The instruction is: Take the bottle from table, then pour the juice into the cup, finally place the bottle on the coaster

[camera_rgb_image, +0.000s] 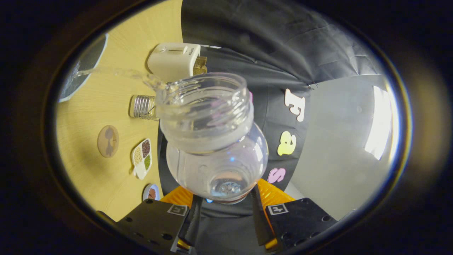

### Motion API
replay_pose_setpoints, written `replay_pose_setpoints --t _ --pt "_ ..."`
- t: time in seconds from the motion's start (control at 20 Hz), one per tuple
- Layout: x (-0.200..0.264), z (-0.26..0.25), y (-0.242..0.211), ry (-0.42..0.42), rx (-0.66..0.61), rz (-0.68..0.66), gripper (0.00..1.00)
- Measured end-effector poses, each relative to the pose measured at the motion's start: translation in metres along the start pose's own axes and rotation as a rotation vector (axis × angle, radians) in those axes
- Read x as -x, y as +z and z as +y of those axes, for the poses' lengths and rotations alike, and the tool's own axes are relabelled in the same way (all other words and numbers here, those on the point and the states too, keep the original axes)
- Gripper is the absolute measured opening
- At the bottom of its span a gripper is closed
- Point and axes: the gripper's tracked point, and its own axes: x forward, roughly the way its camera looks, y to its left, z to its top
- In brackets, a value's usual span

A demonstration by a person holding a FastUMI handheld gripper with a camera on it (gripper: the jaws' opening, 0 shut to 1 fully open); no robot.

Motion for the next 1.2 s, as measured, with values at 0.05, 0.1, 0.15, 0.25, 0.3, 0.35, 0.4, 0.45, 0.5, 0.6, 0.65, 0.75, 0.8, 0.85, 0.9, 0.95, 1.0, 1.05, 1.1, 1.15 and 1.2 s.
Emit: replay_pose_setpoints --t 0.05,0.1,0.15,0.25,0.3,0.35,0.4,0.45,0.5,0.6,0.65,0.75,0.8,0.85,0.9,0.95,1.0,1.05,1.1,1.15,1.2 --pt "0.0 0.0 0.0 -0.002 0.002 -0.003 0.67" --pt "0.0 -0.001 0.001 -0.004 0.005 -0.008 0.67" --pt "0.0 -0.002 0.001 -0.009 0.01 -0.013 0.67" --pt "0.001 -0.004 0.004 -0.016 0.016 -0.024 0.67" --pt "0.001 -0.005 0.005 -0.02 0.018 -0.029 0.67" --pt "0.001 -0.006 0.006 -0.024 0.021 -0.034 0.67" --pt "0.001 -0.007 0.008 -0.027 0.024 -0.038 0.67" --pt "0.001 -0.009 0.008 -0.031 0.029 -0.043 0.67" --pt "0.001 -0.009 0.01 -0.033 0.033 -0.048 0.67" --pt "0.003 -0.012 0.014 -0.043 0.042 -0.064 0.67" --pt "0.002 -0.011 0.015 -0.044 0.043 -0.068 0.67" --pt "0.004 -0.013 0.017 -0.048 0.049 -0.078 0.67" --pt "0.004 -0.014 0.019 -0.054 0.055 -0.086 0.67" --pt "0.004 -0.015 0.02 -0.059 0.061 -0.096 0.67" --pt "0.005 -0.016 0.022 -0.065 0.069 -0.105 0.67" --pt "0.005 -0.016 0.024 -0.069 0.076 -0.113 0.67" --pt "0.006 -0.017 0.024 -0.071 0.079 -0.118 0.67" --pt "0.005 -0.017 0.025 -0.072 0.082 -0.119 0.67" --pt "0.006 -0.018 0.025 -0.072 0.084 -0.121 0.67" --pt "0.006 -0.019 0.024 -0.075 0.086 -0.123 0.67" --pt "0.006 -0.02 0.025 -0.078 0.089 -0.128 0.67"
